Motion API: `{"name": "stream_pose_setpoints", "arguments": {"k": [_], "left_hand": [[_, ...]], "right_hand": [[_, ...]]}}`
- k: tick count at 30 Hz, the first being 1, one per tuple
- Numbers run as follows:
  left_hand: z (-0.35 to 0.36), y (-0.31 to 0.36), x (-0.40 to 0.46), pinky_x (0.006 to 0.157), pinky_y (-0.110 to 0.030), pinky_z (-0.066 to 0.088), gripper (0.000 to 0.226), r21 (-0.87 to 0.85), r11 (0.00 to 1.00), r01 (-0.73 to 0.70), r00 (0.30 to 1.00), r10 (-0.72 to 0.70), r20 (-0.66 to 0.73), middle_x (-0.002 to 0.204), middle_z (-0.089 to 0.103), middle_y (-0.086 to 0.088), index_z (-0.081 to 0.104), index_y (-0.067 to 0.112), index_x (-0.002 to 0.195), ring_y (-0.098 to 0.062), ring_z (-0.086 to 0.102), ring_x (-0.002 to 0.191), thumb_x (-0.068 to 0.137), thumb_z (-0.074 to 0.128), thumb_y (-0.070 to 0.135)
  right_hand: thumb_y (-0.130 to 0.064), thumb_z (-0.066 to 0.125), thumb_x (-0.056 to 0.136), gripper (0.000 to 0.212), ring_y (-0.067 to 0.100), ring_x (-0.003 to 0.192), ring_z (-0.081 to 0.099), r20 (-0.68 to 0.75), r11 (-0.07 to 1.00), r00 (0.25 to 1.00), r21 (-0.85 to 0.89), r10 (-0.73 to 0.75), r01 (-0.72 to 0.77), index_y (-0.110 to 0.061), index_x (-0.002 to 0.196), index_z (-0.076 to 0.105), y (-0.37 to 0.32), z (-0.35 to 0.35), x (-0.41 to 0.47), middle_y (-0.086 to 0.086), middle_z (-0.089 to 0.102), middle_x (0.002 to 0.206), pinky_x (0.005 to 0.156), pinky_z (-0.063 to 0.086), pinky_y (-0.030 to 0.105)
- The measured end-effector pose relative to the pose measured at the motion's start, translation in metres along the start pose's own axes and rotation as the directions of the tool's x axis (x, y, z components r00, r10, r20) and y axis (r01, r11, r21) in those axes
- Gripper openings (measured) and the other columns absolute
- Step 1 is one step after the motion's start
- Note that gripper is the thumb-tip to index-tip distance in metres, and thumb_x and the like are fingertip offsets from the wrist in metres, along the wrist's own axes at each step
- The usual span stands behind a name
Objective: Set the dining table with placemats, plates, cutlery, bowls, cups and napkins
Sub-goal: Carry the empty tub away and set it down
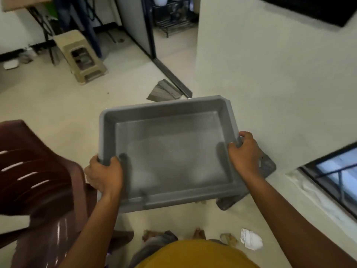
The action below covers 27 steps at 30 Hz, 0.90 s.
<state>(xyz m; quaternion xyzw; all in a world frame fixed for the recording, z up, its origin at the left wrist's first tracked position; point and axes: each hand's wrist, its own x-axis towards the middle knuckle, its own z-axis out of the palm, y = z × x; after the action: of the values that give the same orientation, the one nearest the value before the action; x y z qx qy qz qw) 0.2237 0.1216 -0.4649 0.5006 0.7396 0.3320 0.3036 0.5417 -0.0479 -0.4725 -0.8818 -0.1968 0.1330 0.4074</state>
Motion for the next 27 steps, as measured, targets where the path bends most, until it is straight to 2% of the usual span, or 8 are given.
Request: {"name": "stream_pose_setpoints", "arguments": {"k": [2,4,7,11,16,21,27], "left_hand": [[0.022,0.006,-0.012,0.098,-0.059,0.053,0.064,0.004,0.999,-0.032,0.999,0.031,0.035,0.117,0.065,-0.02,0.066,0.01,0.127,-0.044,0.063,0.105,0.074,0.057,0.045],[0.039,0.024,-0.029,0.097,-0.058,0.054,0.05,0.027,0.999,-0.042,0.995,0.039,0.091,0.116,0.064,-0.02,0.067,0.008,0.124,-0.043,0.063,0.101,0.082,0.064,0.036],[0.064,0.047,-0.045,0.098,-0.055,0.054,0.042,0.037,0.995,-0.094,0.985,0.088,0.152,0.119,0.063,-0.02,0.067,0.007,0.126,-0.042,0.063,0.102,0.088,0.069,0.026],[0.108,0.069,-0.056,0.101,-0.057,0.053,0.048,0.029,0.987,-0.159,0.952,0.146,0.268,0.125,0.06,-0.018,0.063,0.009,0.134,-0.04,0.062,0.107,0.091,0.068,0.029],[0.171,0.101,-0.055,0.098,-0.058,0.055,0.037,-0.011,0.963,-0.27,0.867,0.248,0.433,0.118,0.068,-0.018,0.066,0.005,0.129,-0.038,0.065,0.1,0.095,0.063,0.02],[0.247,0.134,-0.044,0.098,-0.055,0.054,0.03,0.001,0.948,-0.32,0.776,0.261,0.574,0.112,0.069,-0.021,0.067,0.002,0.122,-0.033,0.062,0.093,0.097,0.062,0.017],[0.337,0.161,-0.033,0.108,-0.052,0.051,0.041,0.018,0.948,-0.319,0.672,0.213,0.709,0.128,0.068,-0.014,0.061,0.007,0.137,-0.035,0.064,0.116,0.098,0.061,0.02]], "right_hand": [[-0.018,0.065,0.093,0.048,0.019,0.096,0.059,-0.045,0.998,0.998,-0.029,0.048,-0.049,-0.015,0.139,0.052,0.021,-0.023,0.002,0.003,0.062,0.126,0.088,0.051,0.037],[-0.02,0.066,0.092,0.049,0.019,0.099,0.06,-0.101,0.994,0.991,-0.045,0.09,-0.095,-0.016,0.138,0.053,0.039,-0.043,0.003,-0.001,0.062,0.121,0.086,0.049,0.035],[-0.024,0.067,0.088,0.051,0.03,0.105,0.066,-0.16,0.987,0.976,-0.026,0.15,-0.156,-0.017,0.137,0.054,0.064,-0.064,0.004,0.007,0.067,0.121,0.093,0.057,0.047],[-0.023,0.07,0.091,0.053,0.033,0.109,0.065,-0.228,0.969,0.944,0.004,0.24,-0.245,-0.016,0.14,0.052,0.091,-0.087,0.01,0.011,0.064,0.126,0.093,0.058,0.048],[-0.022,0.07,0.092,0.055,0.034,0.112,0.063,-0.318,0.938,0.887,0.03,0.336,-0.344,-0.014,0.143,0.051,0.119,-0.098,0.026,0.015,0.063,0.127,0.093,0.054,0.041],[-0.025,0.072,0.09,0.054,0.035,0.107,0.065,-0.355,0.889,0.821,0.07,0.447,-0.453,-0.015,0.14,0.053,0.135,-0.101,0.049,0.014,0.065,0.123,0.092,0.058,0.049],[-0.029,0.067,0.081,0.049,0.037,0.096,0.067,-0.377,0.807,0.732,0.077,0.567,-0.585,-0.012,0.127,0.061,0.161,-0.097,0.081,0.017,0.069,0.109,0.08,0.056,0.04]]}}
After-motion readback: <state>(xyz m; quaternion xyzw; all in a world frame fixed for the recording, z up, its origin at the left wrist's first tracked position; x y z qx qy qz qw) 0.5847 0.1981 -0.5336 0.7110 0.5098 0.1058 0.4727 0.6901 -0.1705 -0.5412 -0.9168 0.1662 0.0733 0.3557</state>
